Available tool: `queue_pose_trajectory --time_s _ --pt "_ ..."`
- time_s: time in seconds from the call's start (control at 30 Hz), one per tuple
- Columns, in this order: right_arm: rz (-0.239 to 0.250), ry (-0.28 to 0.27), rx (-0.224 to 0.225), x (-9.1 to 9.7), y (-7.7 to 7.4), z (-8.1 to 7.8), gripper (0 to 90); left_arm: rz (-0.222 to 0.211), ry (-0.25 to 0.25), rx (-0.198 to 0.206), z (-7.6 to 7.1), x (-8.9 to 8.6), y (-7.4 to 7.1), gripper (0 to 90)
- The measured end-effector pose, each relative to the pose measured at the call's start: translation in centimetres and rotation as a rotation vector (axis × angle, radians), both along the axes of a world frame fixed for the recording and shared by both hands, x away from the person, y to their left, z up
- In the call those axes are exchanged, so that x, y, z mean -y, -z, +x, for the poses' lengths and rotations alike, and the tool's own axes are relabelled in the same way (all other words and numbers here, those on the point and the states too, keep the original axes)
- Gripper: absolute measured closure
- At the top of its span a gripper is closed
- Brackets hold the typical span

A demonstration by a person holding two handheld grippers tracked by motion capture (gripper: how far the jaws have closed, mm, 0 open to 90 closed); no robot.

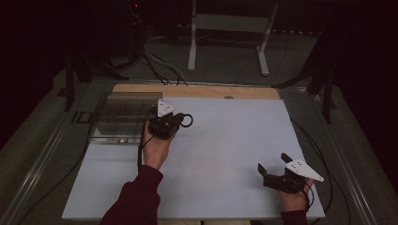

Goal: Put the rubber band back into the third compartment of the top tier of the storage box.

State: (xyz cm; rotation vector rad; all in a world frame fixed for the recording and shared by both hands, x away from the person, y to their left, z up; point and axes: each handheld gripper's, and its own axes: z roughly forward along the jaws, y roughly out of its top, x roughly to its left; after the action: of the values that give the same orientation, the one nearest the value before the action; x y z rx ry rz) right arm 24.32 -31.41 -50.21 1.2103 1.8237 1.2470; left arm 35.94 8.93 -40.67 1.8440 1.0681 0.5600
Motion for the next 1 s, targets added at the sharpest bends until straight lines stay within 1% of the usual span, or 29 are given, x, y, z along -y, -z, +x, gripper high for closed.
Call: queue_pose_trajectory --time_s 0.47,0.63,1.0 --pt "0.000 0.001 0.000 0.0 0.0 0.0 0.1 0.001 -0.019 0.004 -0.1 -1.1 -0.5 88.7" --pt "-0.001 0.002 0.001 -0.1 0.0 0.0 0.1 0.008 -0.024 0.007 -0.2 -1.5 -0.7 88.7" --pt "0.000 0.000 0.002 -0.1 0.0 0.0 0.1 0.009 -0.043 0.014 -0.4 -2.8 -1.0 88.6"
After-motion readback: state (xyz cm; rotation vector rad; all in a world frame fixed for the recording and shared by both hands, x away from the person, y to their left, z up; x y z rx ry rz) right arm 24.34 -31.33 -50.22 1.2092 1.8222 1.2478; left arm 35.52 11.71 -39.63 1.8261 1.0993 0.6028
